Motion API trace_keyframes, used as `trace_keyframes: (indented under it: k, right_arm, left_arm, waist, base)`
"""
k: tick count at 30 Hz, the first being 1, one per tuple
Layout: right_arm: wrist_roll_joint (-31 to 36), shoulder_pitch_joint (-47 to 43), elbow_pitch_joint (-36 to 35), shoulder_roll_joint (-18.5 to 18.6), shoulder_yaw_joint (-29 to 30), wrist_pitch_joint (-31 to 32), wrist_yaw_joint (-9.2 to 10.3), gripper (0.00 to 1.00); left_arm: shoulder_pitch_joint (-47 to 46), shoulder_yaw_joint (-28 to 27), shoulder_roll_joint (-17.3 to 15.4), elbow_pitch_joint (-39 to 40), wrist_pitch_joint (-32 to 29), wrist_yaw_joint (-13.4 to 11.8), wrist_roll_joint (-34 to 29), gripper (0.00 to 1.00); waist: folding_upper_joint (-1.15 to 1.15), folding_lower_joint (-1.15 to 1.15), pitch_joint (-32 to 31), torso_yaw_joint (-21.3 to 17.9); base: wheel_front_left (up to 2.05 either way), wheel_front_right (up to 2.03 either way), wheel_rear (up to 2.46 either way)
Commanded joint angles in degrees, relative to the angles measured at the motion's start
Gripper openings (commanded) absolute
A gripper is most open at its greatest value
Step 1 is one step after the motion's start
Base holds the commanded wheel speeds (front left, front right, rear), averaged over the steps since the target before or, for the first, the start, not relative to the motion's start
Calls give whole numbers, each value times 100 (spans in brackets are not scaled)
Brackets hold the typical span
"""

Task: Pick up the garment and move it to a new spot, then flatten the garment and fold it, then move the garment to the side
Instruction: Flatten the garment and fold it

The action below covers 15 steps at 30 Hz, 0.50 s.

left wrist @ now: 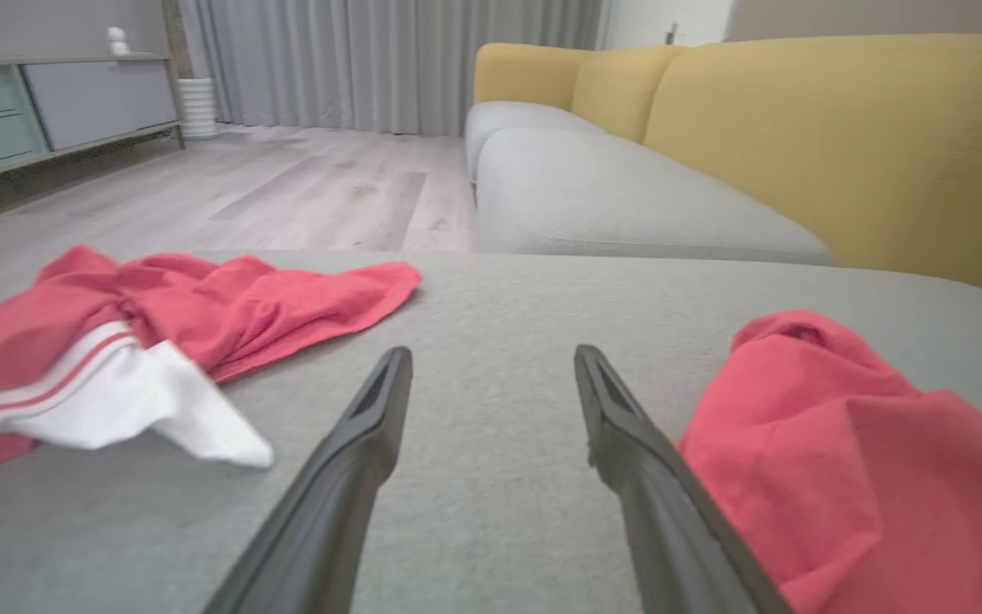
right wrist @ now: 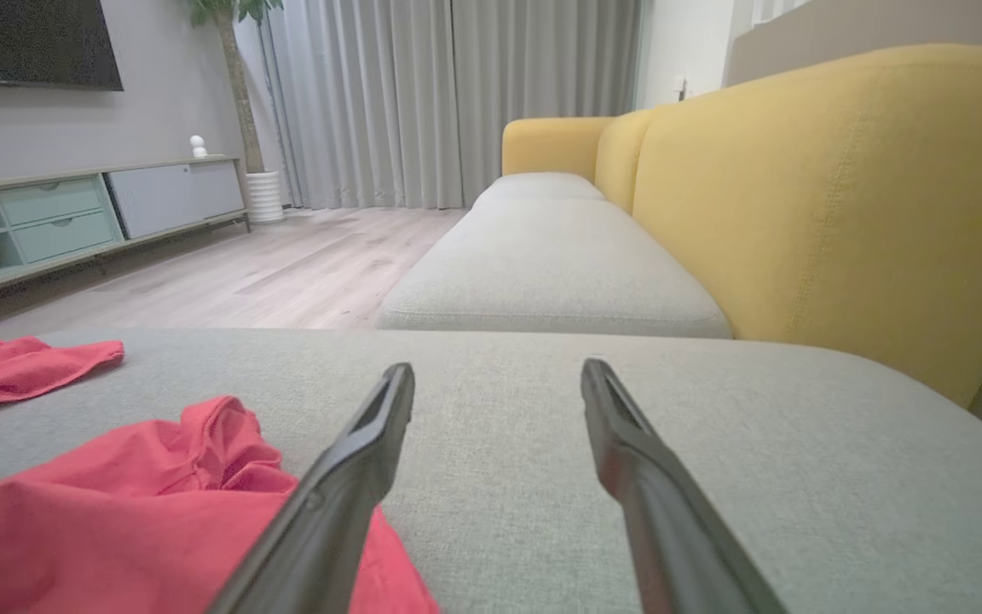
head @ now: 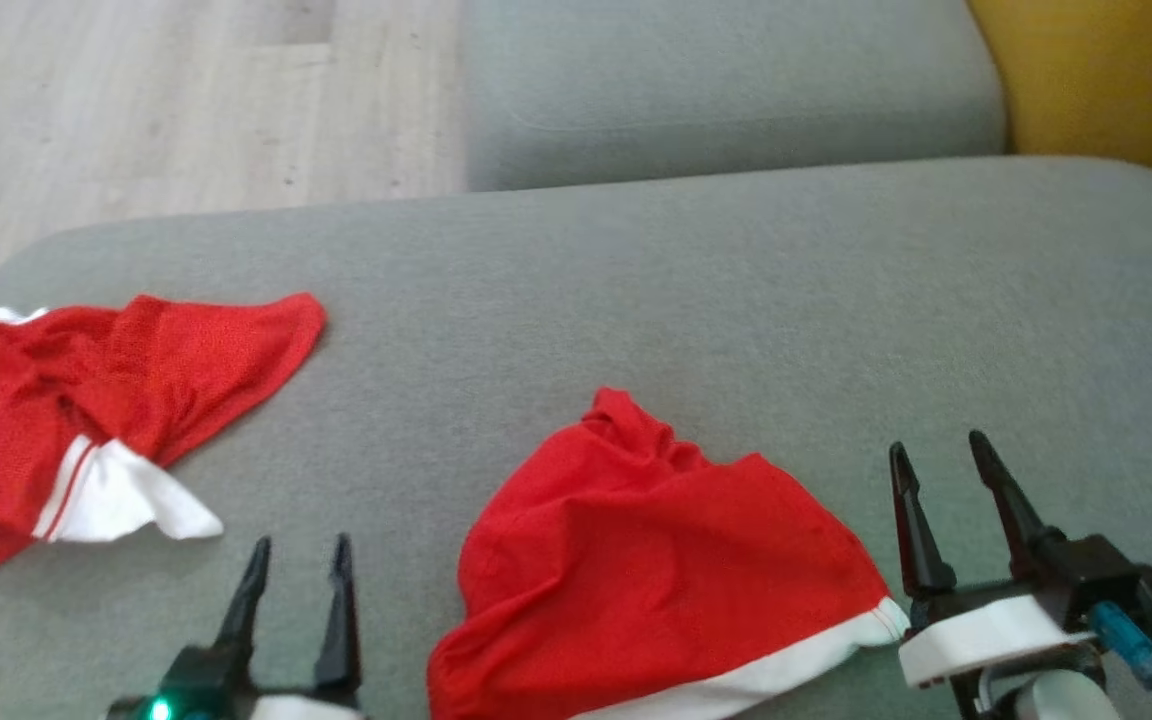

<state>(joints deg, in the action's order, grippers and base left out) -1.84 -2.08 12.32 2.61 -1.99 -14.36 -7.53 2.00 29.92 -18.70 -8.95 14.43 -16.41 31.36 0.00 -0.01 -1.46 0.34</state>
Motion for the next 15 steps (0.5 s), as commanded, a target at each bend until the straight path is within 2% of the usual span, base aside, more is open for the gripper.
trace_keyframes:
  k: [1, 7, 12, 15]
  right_arm:
    - [-49, 130, -124, 27, -158, -63, 4, 100]
    - [-290, -34, 138, 27, -233, -63, 4, 100]
    - [-387, -108, 255, 27, -255, -63, 4, 100]
    - [-413, -108, 302, 27, -284, -63, 4, 100]
  left_arm:
    - [-144, -393, -30, 146, 56, 96, -213, 100]
    - [358, -1278, 342, 103, 56, 835, -838, 100]
    - [527, -1895, 691, 60, 56, 1477, -1234, 100]
    - [548, -2218, 872, -4, 56, 1779, -1450, 100]
  waist:
    - [0, 1, -80, 117]
    - [0, 1, -130, 281]
    - [0, 1, -141, 313]
    - [0, 1, -141, 287]
  base:
    - [0, 0, 0]
    - [0, 0, 0]
    - [0, 0, 0]
    - [0, 0, 0]
